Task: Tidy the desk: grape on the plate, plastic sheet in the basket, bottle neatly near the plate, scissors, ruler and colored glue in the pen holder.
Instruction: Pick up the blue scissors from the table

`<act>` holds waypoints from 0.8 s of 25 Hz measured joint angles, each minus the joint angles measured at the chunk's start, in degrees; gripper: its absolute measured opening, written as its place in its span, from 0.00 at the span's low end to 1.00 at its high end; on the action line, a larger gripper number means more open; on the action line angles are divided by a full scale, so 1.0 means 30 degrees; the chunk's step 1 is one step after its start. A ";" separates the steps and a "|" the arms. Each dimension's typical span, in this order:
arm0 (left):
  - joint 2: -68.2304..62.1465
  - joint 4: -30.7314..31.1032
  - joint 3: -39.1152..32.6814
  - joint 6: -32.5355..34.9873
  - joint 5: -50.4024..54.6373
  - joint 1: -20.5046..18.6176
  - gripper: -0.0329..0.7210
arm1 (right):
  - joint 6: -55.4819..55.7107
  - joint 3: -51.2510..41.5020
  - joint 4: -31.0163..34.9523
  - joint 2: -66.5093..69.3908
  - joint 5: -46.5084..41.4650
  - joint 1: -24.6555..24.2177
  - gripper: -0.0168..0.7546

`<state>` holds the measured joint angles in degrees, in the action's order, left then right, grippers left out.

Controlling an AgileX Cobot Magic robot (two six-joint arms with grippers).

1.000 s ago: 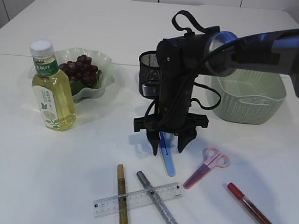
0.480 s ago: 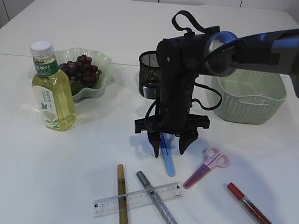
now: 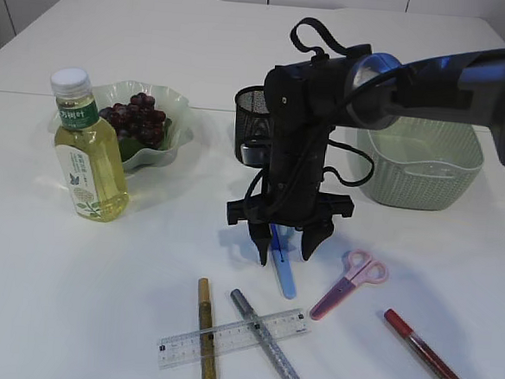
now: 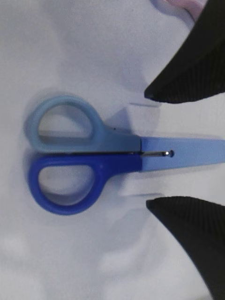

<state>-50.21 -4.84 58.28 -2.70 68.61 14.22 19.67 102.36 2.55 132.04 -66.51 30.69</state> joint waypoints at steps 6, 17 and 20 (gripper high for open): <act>0.0000 0.0000 0.0000 0.0000 0.0000 0.0000 0.62 | -0.0036 0.0000 0.0039 0.0000 0.0044 0.0000 0.66; 0.0000 -0.0120 0.0000 0.0000 0.0000 0.0000 0.62 | -0.0036 0.0000 0.0039 0.0000 0.0373 0.0000 0.67; 0.0000 -0.0120 0.0000 0.0000 0.0000 0.0000 0.62 | -0.0036 0.0000 0.0039 0.0000 0.0449 0.0000 0.67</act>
<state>-50.21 -5.20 58.28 -2.70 68.61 14.22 19.56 102.36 2.67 132.04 -65.17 30.69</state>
